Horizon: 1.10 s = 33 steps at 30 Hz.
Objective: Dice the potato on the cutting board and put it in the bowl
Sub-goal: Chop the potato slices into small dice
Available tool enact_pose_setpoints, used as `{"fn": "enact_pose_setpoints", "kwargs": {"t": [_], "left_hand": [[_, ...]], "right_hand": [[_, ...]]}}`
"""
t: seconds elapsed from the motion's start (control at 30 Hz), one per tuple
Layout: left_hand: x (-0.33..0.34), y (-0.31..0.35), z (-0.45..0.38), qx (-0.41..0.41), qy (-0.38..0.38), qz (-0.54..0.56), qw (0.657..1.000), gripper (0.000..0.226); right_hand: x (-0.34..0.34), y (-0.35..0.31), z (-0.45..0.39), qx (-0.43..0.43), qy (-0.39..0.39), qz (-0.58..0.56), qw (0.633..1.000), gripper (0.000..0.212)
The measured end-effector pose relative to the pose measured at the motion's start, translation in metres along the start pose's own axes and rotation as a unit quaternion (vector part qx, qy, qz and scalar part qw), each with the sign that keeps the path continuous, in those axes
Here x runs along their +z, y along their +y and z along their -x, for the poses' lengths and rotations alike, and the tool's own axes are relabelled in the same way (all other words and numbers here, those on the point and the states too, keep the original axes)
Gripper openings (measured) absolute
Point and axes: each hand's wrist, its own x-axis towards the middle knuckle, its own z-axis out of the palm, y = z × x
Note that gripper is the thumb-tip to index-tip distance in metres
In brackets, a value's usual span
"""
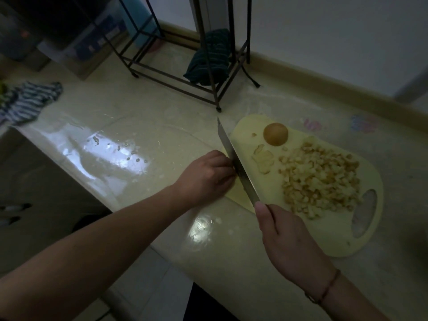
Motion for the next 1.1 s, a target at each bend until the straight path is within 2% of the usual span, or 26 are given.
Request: {"fn": "enact_pose_setpoints", "kwargs": {"t": [0.47,0.67,0.83,0.93,1.1], "left_hand": [[0.001,-0.002,-0.002,-0.008,-0.012,0.003,1.000,0.012],[0.001,0.000,-0.003,-0.042,-0.014,0.004,0.999,0.012],[-0.002,0.007,-0.006,-0.129,0.000,0.012,0.992,0.032],[-0.002,0.011,-0.011,-0.128,-0.022,0.009,0.991,0.030],[0.002,0.023,-0.021,-0.143,-0.032,0.040,0.988,0.036]], "right_hand": [[0.004,0.000,-0.005,0.003,-0.003,0.031,0.999,0.048],[0.008,0.002,-0.018,-0.019,0.002,0.043,0.999,0.045],[0.000,0.006,-0.007,0.000,0.005,0.009,1.000,0.048],[-0.004,0.008,-0.006,0.010,0.010,-0.004,1.000,0.056],[-0.013,0.017,0.003,0.002,0.030,-0.008,1.000,0.054]]}}
